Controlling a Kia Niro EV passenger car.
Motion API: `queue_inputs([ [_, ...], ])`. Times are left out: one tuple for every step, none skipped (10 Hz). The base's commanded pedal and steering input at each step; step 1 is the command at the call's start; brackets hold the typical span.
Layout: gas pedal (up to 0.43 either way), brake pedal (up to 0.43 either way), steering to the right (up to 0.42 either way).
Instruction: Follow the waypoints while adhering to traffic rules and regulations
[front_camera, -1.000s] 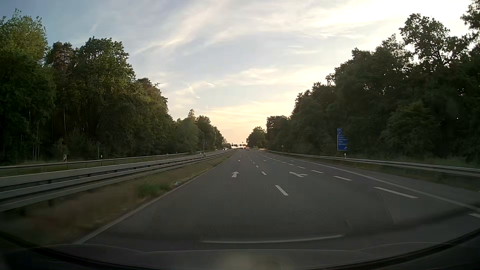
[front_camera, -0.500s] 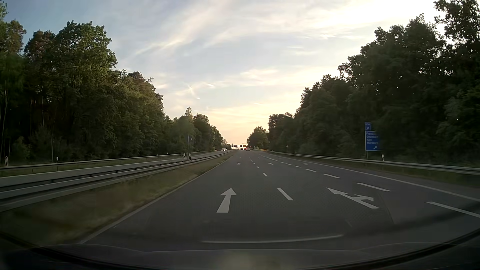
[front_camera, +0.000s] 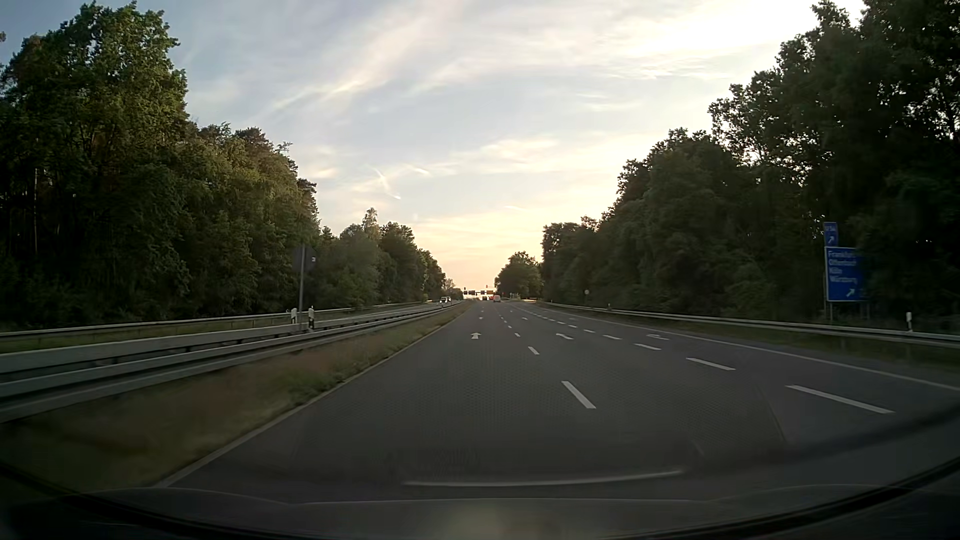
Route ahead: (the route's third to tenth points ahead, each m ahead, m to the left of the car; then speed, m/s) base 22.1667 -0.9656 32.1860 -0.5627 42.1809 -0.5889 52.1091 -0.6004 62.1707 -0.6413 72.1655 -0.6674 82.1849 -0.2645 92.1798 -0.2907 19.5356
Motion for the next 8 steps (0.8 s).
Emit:
queue_inputs([
  [0.0, 0.0, -0.001],
  [0.0, 0.0, -0.001],
  [0.0, 0.0, -0.001],
  [0.0, 0.0, -0.001],
  [0.0, 0.0, -0.001],
  [0.0, 0.0, -0.001],
  [0.0, 0.006, -0.001],
  [0.0, 0.012, -0.001],
])
